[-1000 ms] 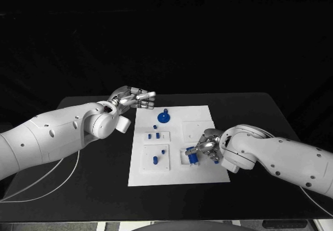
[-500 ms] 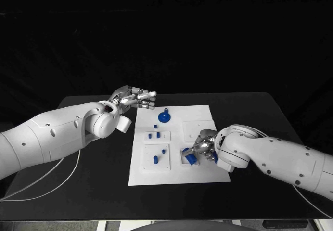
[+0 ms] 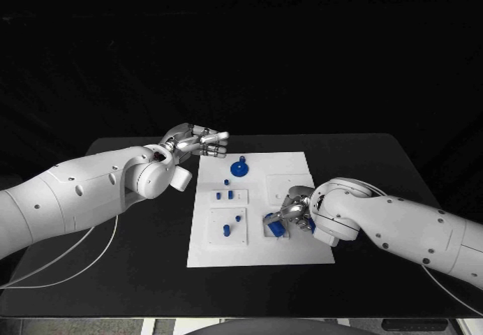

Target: Assemble the parts on the task board

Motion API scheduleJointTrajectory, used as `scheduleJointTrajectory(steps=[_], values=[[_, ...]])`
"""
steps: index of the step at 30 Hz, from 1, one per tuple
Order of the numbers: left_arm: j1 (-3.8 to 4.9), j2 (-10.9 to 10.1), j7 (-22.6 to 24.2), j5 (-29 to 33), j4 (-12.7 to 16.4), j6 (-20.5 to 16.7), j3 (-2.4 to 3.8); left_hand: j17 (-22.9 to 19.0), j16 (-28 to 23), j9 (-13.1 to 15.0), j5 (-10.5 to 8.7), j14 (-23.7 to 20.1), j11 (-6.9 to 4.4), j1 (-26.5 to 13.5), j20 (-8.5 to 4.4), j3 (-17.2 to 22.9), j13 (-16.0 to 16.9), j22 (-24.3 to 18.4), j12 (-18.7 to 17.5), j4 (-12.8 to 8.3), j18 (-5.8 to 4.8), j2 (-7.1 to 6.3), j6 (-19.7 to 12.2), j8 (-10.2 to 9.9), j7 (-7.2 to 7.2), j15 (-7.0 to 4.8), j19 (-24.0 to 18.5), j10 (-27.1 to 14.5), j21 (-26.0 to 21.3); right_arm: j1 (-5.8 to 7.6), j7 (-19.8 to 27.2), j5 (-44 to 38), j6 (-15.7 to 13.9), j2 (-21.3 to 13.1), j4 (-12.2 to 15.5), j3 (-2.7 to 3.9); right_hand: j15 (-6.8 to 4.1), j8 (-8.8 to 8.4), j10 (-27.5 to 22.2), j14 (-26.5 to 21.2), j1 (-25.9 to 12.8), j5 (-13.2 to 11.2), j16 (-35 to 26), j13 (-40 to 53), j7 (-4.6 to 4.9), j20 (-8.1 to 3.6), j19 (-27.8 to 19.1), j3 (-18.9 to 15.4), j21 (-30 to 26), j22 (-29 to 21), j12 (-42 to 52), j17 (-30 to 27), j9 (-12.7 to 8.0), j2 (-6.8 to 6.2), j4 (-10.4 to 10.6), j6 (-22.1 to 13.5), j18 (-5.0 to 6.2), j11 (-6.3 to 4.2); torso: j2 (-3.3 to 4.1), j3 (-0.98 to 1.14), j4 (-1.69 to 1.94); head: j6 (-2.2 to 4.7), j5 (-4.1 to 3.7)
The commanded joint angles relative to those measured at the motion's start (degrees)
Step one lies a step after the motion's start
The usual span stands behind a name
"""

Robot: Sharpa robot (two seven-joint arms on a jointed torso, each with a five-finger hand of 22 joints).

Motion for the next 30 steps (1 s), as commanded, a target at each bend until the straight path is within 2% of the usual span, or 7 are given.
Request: scheduleJointTrajectory(steps=[1,4,7,12,15,20,30], values=[[0.04,0.1,0.0,-0.3,0.1,1.0,0.03,0.0,0.0,0.1,-0.26,-0.3,0.04,-0.2,0.29,0.0,0.0,-0.1,0.1,0.3,0.27,-0.51,-0.4,0.3,0.08,0.01,0.2,-0.3,0.2,-0.69,-1.8,-0.6,1.7,0.6,0.0,-0.60,-0.29,-0.06,-0.3,0.2,-1.8,-1.3,-0.2,0.0,0.06,-0.04,3.2,0.6,-0.1,5.4,-0.2,0.1,0.1,-0.08,1.6,0.4,-0.81,0.04,0.01,-0.01,-0.05,-0.06,0.07],[0.04,0.1,-0.1,-0.3,0.1,1.1,0.03,0.0,0.0,0.1,-0.28,-0.4,0.04,-0.3,0.31,0.0,0.0,-0.1,0.1,0.4,0.29,-0.50,-0.4,0.3,0.08,0.03,0.2,-0.3,0.2,-0.69,-1.7,-0.8,1.6,0.7,0.0,-0.62,-0.30,-0.01,-0.3,0.2,-3.3,-3.7,-0.2,-0.1,0.09,-0.03,3.2,3.5,-0.1,5.5,-0.2,0.1,0.1,-0.83,2.7,0.5,-0.81,0.05,0.00,0.00,-0.06,-0.08,0.09],[0.04,0.1,-0.2,-0.3,0.1,1.1,0.03,0.0,0.0,0.1,-0.28,-0.4,0.04,-0.3,0.31,0.0,0.0,-0.1,0.1,0.4,0.29,-0.50,-0.4,0.3,0.08,0.03,0.2,-0.3,0.2,-0.69,-1.7,-0.9,1.8,0.8,0.1,-0.63,-0.34,-0.03,-0.2,0.2,-4.8,-3.9,-0.2,-0.1,0.17,-0.14,3.1,7.3,-0.1,5.5,-0.3,0.3,0.0,-3.69,4.2,0.7,-0.90,0.06,-0.02,0.00,-0.08,-0.10,0.14],[0.04,0.1,-0.3,-0.4,0.1,1.2,0.03,0.0,0.0,0.1,-0.33,-0.5,0.04,-0.3,0.34,0.0,0.0,-0.1,0.1,0.5,0.31,-0.53,-0.4,0.3,0.08,0.07,0.2,-0.3,0.2,-0.69,-1.7,-1.0,1.9,0.8,0.2,-0.66,-0.39,-0.02,-0.2,0.2,-5.3,-4.0,-0.3,0.0,0.14,-0.22,3.2,7.2,0.0,5.5,-0.4,0.4,0.0,-5.33,6.0,0.9,-0.93,0.03,-0.03,0.01,-0.13,-0.13,0.20],[0.04,0.1,-0.3,-0.4,0.1,1.2,0.03,0.0,0.0,0.1,-0.33,-0.5,0.04,-0.3,0.34,0.0,0.0,-0.1,0.1,0.5,0.31,-0.53,-0.4,0.3,0.08,0.07,0.2,-0.3,0.2,-0.69,-1.6,-1.0,2.0,0.8,0.2,-0.67,-0.45,-0.01,-0.1,0.2,-5.7,-3.9,-0.4,0.0,0.16,-0.30,3.2,5.9,0.0,5.5,-0.5,0.5,-0.1,-8.02,9.1,0.9,-0.98,0.03,-0.02,0.02,-0.07,-0.12,0.28],[0.04,0.1,-0.4,-0.5,0.0,1.2,0.02,0.0,0.0,0.1,-0.33,-0.5,0.04,-0.3,0.34,0.0,0.0,-0.1,0.1,0.5,0.31,-0.53,-0.4,0.3,0.08,0.07,0.2,-0.3,0.2,-0.69,-1.5,-1.0,2.4,0.6,0.2,-0.68,-0.47,0.01,-0.1,0.2,-2.5,-3.9,-0.6,0.2,0.16,-0.35,3.1,0.5,-0.1,5.5,-0.7,0.7,-0.1,-8.79,14.2,0.8,-1.00,0.00,-0.02,0.05,-0.11,-0.19,0.44],[0.04,0.1,-0.6,-0.6,0.0,1.2,0.02,0.0,0.0,0.1,-0.33,-0.5,0.04,-0.3,0.34,0.0,0.0,-0.1,0.1,0.5,0.31,-0.53,-0.4,0.3,0.08,0.07,0.2,-0.3,0.2,-0.69,-1.5,-1.1,2.7,0.4,0.3,-0.69,-0.50,0.00,-0.2,0.3,-1.3,-3.9,-1.1,0.3,0.21,-0.38,3.1,-1.0,-0.5,5.4,-1.1,0.7,0.0,-9.42,15.8,0.6,-0.97,0.05,-0.02,0.07,-0.09,-0.28,0.38]])
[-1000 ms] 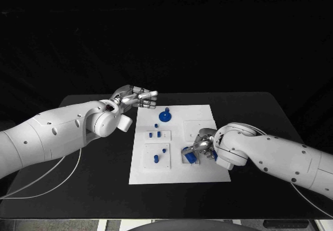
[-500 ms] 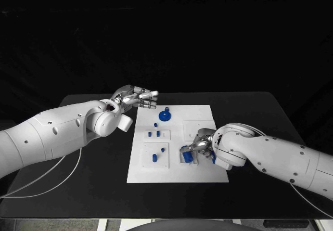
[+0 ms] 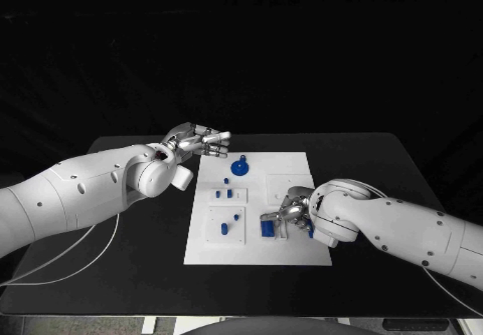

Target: Assemble the parts on the task board

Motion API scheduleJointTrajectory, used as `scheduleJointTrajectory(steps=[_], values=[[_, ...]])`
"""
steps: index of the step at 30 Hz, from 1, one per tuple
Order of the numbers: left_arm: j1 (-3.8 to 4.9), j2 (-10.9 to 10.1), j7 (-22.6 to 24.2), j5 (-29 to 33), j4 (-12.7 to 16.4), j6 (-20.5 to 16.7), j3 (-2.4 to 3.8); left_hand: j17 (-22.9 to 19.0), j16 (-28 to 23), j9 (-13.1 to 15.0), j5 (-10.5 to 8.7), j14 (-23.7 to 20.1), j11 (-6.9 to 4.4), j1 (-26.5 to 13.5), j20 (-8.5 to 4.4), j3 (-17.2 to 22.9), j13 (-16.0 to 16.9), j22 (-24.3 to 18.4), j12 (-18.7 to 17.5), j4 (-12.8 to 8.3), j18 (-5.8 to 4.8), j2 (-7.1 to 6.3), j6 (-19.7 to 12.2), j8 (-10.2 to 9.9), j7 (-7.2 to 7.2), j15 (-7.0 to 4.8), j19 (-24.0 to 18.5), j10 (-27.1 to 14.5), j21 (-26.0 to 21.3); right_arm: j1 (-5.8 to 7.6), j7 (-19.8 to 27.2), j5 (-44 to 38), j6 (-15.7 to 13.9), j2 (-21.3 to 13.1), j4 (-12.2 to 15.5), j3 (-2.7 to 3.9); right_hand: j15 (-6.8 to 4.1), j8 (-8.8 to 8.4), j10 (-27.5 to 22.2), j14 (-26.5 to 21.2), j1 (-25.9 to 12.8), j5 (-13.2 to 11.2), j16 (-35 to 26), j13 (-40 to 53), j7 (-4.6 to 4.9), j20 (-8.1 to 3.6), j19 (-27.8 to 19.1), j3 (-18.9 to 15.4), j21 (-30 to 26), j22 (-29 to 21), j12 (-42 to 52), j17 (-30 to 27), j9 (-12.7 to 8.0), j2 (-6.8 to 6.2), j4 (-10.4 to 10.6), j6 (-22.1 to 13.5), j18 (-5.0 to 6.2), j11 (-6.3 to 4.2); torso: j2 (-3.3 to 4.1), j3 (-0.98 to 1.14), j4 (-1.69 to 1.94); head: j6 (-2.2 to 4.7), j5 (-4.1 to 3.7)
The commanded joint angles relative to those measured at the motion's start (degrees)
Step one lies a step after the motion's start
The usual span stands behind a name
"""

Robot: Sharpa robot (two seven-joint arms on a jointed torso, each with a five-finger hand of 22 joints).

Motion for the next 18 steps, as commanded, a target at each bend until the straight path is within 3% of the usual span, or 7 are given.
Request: scheduleJointTrajectory(steps=[1,12,18], values=[[0.04,0.1,0.1,-0.3,0.1,0.7,0.04,0.0,0.0,0.1,-0.33,-0.5,0.05,-0.1,0.34,0.0,0.0,-0.1,0.1,0.2,0.31,-0.29,-0.4,0.3,0.06,0.07,0.2,-0.3,0.2,-0.50,-1.6,0.2,2.5,0.0,0.2,-0.38,-0.25,0.01,-0.1,0.1,0.4,-0.3,-0.3,0.1,0.36,-0.38,3.1,-0.2,-0.3,5.4,-0.4,0.1,0.0,-0.01,0.2,-0.2,-1.06,0.34,0.01,0.03,0.05,-0.03,-0.04],[0.04,0.0,-0.1,-0.3,0.0,0.5,0.03,0.0,0.0,0.1,-0.36,-0.6,0.06,0.0,0.38,0.1,0.0,-0.1,0.1,0.5,0.38,-0.40,-0.4,0.3,0.06,0.10,0.2,-0.3,0.3,-0.51,0.6,-0.5,0.9,-2.1,2.4,-0.30,-0.31,0.02,0.0,0.1,1.4,-0.3,-0.5,0.2,0.34,-0.44,3.2,-0.6,-0.4,5.4,-0.4,0.2,0.1,-0.11,0.2,-0.1,-1.02,0.32,-0.01,0.07,0.02,0.01,-0.02],[0.04,-0.1,-0.1,-0.3,-0.1,0.4,0.03,0.0,0.0,0.1,-0.36,-0.6,0.06,0.0,0.38,0.1,0.0,-0.1,0.1,0.5,0.38,-0.40,-0.4,0.3,0.06,0.10,0.2,-0.3,0.3,-0.51,2.3,0.0,0.9,-4.2,4.9,0.45,-0.37,0.01,0.0,0.0,2.9,-0.3,-0.9,0.2,0.38,-0.50,3.1,-1.0,-0.8,5.3,-0.5,0.0,0.1,-0.61,-0.6,-0.1,-0.95,0.32,-0.01,0.07,-0.02,0.15,0.01]])
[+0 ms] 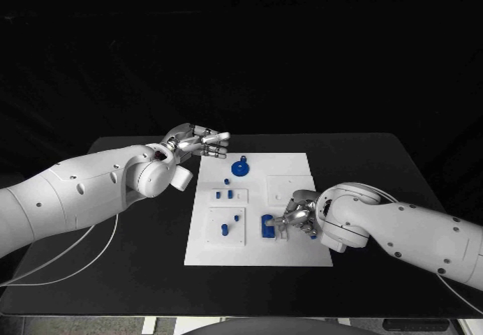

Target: Assemble the parts on the task board

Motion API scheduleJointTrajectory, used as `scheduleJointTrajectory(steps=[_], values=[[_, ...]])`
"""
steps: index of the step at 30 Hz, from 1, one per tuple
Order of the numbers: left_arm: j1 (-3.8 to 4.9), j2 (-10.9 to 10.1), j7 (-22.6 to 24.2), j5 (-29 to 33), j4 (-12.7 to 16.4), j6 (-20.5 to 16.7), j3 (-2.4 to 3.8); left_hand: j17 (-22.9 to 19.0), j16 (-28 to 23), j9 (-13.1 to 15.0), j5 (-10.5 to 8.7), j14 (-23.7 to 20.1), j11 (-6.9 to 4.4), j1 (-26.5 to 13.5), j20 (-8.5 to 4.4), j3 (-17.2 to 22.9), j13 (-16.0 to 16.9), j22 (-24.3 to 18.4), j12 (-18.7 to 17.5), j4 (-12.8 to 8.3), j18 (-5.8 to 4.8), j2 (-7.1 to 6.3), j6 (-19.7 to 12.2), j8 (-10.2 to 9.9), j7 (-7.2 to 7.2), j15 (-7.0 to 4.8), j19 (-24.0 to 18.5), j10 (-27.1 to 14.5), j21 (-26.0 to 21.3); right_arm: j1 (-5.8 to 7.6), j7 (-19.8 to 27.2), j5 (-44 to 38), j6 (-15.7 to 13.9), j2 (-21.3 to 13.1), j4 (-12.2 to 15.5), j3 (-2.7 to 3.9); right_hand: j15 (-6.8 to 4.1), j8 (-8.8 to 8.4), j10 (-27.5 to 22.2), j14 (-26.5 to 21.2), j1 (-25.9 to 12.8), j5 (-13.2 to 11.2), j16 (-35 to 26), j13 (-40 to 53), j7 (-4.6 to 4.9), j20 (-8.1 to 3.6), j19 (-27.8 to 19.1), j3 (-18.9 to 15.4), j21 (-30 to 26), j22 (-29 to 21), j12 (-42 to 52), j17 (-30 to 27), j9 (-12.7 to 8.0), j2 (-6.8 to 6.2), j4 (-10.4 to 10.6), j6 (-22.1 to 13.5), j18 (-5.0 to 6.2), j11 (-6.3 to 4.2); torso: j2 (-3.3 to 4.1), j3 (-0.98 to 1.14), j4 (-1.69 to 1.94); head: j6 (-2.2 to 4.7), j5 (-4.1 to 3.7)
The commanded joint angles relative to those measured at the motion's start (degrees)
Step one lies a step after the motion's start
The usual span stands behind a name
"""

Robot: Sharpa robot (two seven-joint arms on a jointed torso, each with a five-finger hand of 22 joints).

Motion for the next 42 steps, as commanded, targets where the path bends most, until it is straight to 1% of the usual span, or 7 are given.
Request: scheduleJointTrajectory(steps=[1,7,13,18,29,36,42], values=[[0.04,0.0,0.2,-0.2,0.0,0.4,0.04,0.0,0.0,0.1,-0.36,-0.4,0.06,0.0,0.38,-0.1,0.0,-0.1,0.1,0.3,0.38,-0.41,-0.4,0.3,0.06,-0.10,0.2,-0.3,0.3,0.00,1.9,0.0,1.1,-0.8,1.3,0.36,-0.40,0.04,-0.1,0.0,1.3,-0.3,-0.3,0.0,0.42,-0.51,3.1,-0.2,-0.4,5.3,-0.3,-0.1,0.0,-0.21,-0.6,-0.1,-0.94,0.33,-0.02,0.03,-0.04,0.11,0.02],[0.04,0.0,0.2,-0.2,0.0,0.5,0.03,0.0,0.0,0.1,-0.36,-0.4,0.06,0.0,0.38,-0.1,0.0,-0.1,0.1,0.3,0.38,-0.41,-0.4,0.3,0.06,-0.10,0.2,-0.3,0.3,0.00,2.6,-0.1,3.5,-2.0,2.5,0.81,-0.30,0.04,0.0,0.1,3.5,-0.2,-0.3,0.1,0.49,-0.39,3.2,-0.3,-0.3,5.3,-0.2,-0.1,0.1,0.11,-2.3,0.1,-0.96,0.37,-0.01,-0.01,0.00,0.18,0.05],[0.03,0.0,0.2,-0.2,0.0,0.5,0.02,0.0,0.0,0.1,-0.36,-0.4,0.06,0.0,0.38,-0.1,0.0,-0.1,0.1,0.3,0.38,-0.41,-0.4,0.3,0.06,-0.10,0.2,-0.3,0.3,-0.01,2.6,-0.2,6.9,-2.5,2.9,0.93,-0.15,0.00,-0.2,0.1,4.0,3.1,-0.4,-0.1,0.45,-0.13,3.1,0.0,-0.5,5.3,-0.1,-0.4,0.3,1.71,-7.6,0.1,-0.80,0.43,0.01,-0.06,0.05,0.24,0.07],[0.03,-0.1,0.1,-0.2,0.0,0.5,0.00,0.0,0.0,0.1,-0.36,-0.4,0.06,0.0,0.38,-0.1,0.0,-0.1,0.1,0.3,0.38,-0.41,-0.4,0.3,0.06,-0.10,0.2,-0.3,0.3,-0.04,2.4,-0.2,8.9,-2.3,2.9,0.94,-0.13,-0.01,-0.2,0.1,4.6,3.8,-0.3,-0.2,0.38,-0.10,3.1,0.2,-0.4,5.4,0.1,-0.5,0.3,2.10,-9.4,0.3,-0.88,0.38,0.02,-0.10,0.05,0.20,0.11],[0.03,-0.1,0.1,-0.2,0.0,0.5,-0.03,0.0,0.0,0.1,-0.33,-0.4,0.06,-0.1,0.38,-0.1,0.0,-0.1,0.1,0.4,0.38,-0.25,-0.3,0.3,0.04,-0.10,0.2,-0.3,0.3,-0.29,0.5,-2.3,6.7,-1.0,2.0,0.88,-0.18,-0.03,-0.1,0.1,4.0,5.8,-0.1,-0.4,0.13,-0.17,3.2,0.7,-0.3,5.4,0.3,-0.5,-0.2,4.89,-13.2,0.4,-0.97,0.23,0.02,-0.07,0.10,0.03,0.27],[0.03,-0.1,0.1,-0.2,0.0,0.5,-0.04,0.0,0.0,0.1,-0.32,-0.4,0.07,-0.1,0.38,-0.2,0.0,-0.1,0.1,0.4,0.39,-0.17,-0.4,0.3,0.05,-0.10,0.2,-0.3,0.3,-0.33,-0.4,-3.2,5.3,0.1,0.6,0.78,-0.14,-0.04,0.0,0.1,1.7,6.0,0.1,-0.4,0.03,-0.12,3.2,0.6,0.0,5.4,0.5,-0.5,-0.2,7.58,-14.0,0.4,-1.02,0.18,0.03,-0.08,0.06,0.31,0.41],[0.03,-0.1,0.0,-0.2,0.0,0.6,-0.05,0.0,0.0,0.1,-0.32,-0.4,0.07,-0.1,0.38,-0.2,0.0,-0.1,0.1,0.4,0.39,-0.17,-0.4,0.3,0.05,-0.10,0.2,-0.3,0.3,-0.34,-0.7,-3.3,6.0,0.8,-0.5,0.59,-0.15,-0.04,0.0,0.0,0.8,6.1,0.0,-0.4,0.02,-0.12,3.2,0.3,0.1,5.4,0.6,-0.6,-0.2,8.74,-15.2,0.3,-1.05,0.19,0.01,-0.08,0.09,0.10,0.46]])
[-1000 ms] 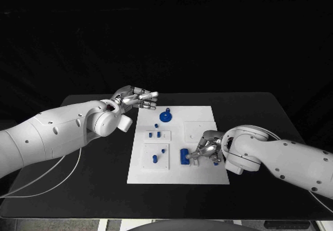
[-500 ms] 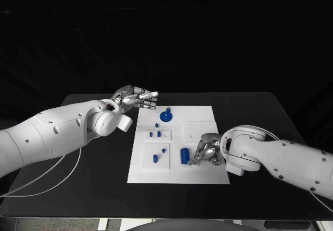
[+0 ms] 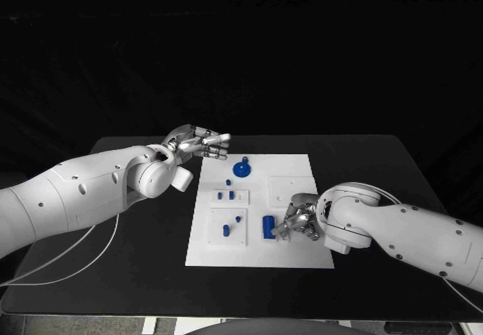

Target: Assemble the parts on the task board

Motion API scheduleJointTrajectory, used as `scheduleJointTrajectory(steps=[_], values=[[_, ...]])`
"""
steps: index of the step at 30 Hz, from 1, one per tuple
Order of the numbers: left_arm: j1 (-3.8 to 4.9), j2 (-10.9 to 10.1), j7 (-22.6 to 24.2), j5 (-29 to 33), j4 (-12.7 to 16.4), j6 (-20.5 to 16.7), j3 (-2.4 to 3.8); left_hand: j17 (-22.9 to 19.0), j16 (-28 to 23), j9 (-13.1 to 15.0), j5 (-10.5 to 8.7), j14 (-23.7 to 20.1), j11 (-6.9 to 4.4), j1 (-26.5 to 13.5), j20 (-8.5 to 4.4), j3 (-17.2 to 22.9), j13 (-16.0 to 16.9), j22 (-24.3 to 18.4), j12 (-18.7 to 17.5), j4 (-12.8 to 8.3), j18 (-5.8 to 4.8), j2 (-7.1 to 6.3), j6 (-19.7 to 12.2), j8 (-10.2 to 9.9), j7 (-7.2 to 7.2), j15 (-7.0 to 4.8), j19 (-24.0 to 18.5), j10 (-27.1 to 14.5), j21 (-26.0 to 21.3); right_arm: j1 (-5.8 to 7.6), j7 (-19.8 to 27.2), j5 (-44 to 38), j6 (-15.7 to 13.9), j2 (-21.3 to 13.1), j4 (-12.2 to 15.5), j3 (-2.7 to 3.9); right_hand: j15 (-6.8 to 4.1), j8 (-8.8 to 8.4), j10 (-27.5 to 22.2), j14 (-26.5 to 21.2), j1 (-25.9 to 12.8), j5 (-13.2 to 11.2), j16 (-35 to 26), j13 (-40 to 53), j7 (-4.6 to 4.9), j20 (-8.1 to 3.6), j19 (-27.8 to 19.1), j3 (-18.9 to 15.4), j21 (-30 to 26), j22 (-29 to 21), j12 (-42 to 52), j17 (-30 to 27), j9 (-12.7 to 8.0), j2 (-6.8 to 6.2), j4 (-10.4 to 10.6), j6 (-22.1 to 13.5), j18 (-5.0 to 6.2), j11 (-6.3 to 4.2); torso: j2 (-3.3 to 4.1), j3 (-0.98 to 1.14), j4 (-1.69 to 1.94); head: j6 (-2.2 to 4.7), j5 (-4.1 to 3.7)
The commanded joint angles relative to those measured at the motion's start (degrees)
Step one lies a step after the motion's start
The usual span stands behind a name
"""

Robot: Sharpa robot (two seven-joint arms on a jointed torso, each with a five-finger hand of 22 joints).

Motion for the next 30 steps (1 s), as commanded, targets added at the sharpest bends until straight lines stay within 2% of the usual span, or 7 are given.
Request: scheduleJointTrajectory(steps=[1,4,8,13,16,22,30], values=[[0.03,0.1,0.2,-0.1,0.1,0.6,0.02,0.0,0.0,0.1,-0.32,-0.4,0.07,-0.1,0.38,0.0,0.0,-0.1,0.1,0.3,0.39,-0.18,-0.4,0.3,0.05,-0.10,0.2,-0.3,0.3,-0.07,-0.7,-1.0,0.8,0.3,-0.5,-0.16,-0.16,-0.06,0.1,0.1,0.0,0.5,0.3,0.0,-0.19,-0.12,3.2,0.0,0.3,5.4,0.4,-0.1,-0.1,0.75,-0.6,0.1,-1.05,0.05,-0.02,0.00,0.01,-0.11,0.06],[0.03,0.0,0.1,-0.1,0.1,0.6,0.01,0.0,0.0,0.1,-0.32,-0.4,0.07,-0.1,0.38,0.0,0.0,-0.1,0.1,0.3,0.39,-0.18,-0.4,0.3,0.05,-0.10,0.2,-0.3,0.3,-0.10,-0.6,-0.9,1.8,0.5,-0.8,-0.32,-0.15,-0.04,0.1,0.0,0.4,3.1,0.2,-0.1,-0.18,-0.12,3.1,-0.4,0.2,5.4,0.3,-0.2,-0.1,-0.70,-1.8,0.1,-1.07,0.06,0.00,-0.01,0.03,-0.10,0.05],[0.03,0.0,0.1,-0.1,0.1,0.7,0.00,0.0,0.0,0.1,-0.32,-0.4,0.07,-0.1,0.38,0.0,0.0,-0.1,0.1,0.3,0.39,-0.18,-0.4,0.3,0.05,-0.10,0.2,-0.3,0.3,-0.17,-0.4,-0.7,2.3,0.5,-0.8,-0.50,-0.13,-0.05,0.0,0.0,0.5,3.1,0.1,-0.1,-0.16,-0.11,3.1,-0.5,0.0,5.4,0.2,-0.3,-0.2,-1.16,-1.9,0.1,-1.07,0.08,-0.03,-0.02,-0.06,-0.10,0.04],[0.03,0.0,0.1,-0.1,0.1,0.7,-0.01,0.0,0.0,0.1,-0.32,-0.4,0.07,-0.1,0.38,0.0,0.0,-0.1,0.1,0.3,0.39,-0.18,-0.4,0.3,0.05,-0.10,0.2,-0.3,0.3,-0.31,0.6,-0.6,-0.4,-0.2,-0.3,-0.57,-0.16,-0.05,-0.1,0.0,0.5,0.5,-0.1,-0.1,-0.01,-0.15,3.1,0.0,-0.3,5.3,0.2,-0.5,-0.3,-2.89,0.7,0.1,-0.98,0.15,-0.01,0.02,-0.04,0.01,-0.08],[0.03,-0.1,0.1,-0.1,0.1,0.7,-0.01,0.0,0.0,0.1,-0.32,-0.4,0.07,-0.1,0.38,0.0,0.0,-0.1,0.1,0.3,0.39,-0.18,-0.4,0.3,0.05,-0.10,0.2,-0.3,0.3,-0.37,2.0,-0.6,-3.1,-1.1,0.3,-0.43,-0.12,-0.04,-0.2,0.0,1.9,-0.2,-0.4,-0.1,0.23,-0.10,3.2,0.3,-0.5,5.3,0.2,-0.7,0.2,-4.18,3.8,-0.5,-0.87,0.30,-0.02,0.07,-0.12,0.10,-0.19],[0.03,-0.4,0.3,-0.1,0.3,0.4,-0.03,0.0,0.0,0.1,-0.32,-0.4,0.07,-0.1,0.38,0.0,0.0,-0.1,0.1,0.3,0.39,-0.18,-0.4,0.3,0.05,-0.10,0.2,-0.3,0.3,-0.25,4.4,0.2,-5.5,-4.7,2.1,2.08,0.14,-0.05,-0.3,-0.1,2.6,-0.6,-1.0,-0.4,0.56,0.14,3.1,0.7,-1.1,5.1,-0.2,-1.3,0.3,-4.39,3.9,-1.5,-0.81,0.60,-0.04,0.11,-0.12,0.33,-0.50],[0.03,-1.4,1.0,0.2,1.1,-0.1,-0.06,0.0,0.0,0.1,-0.30,-0.4,0.07,-0.1,0.38,-0.1,0.0,-0.1,0.1,0.1,0.40,-0.08,-0.3,0.3,0.03,-0.10,0.2,-0.3,0.3,0.33,4.7,1.6,-2.8,-9.8,2.7,4.66,0.19,-0.06,-0.3,0.0,4.5,0.6,-0.9,-0.4,0.65,0.22,3.1,1.4,-1.1,5.2,0.1,-1.2,-0.5,-3.41,0.9,-1.7,-0.77,0.68,-0.04,0.34,-0.50,0.53,-1.23]])
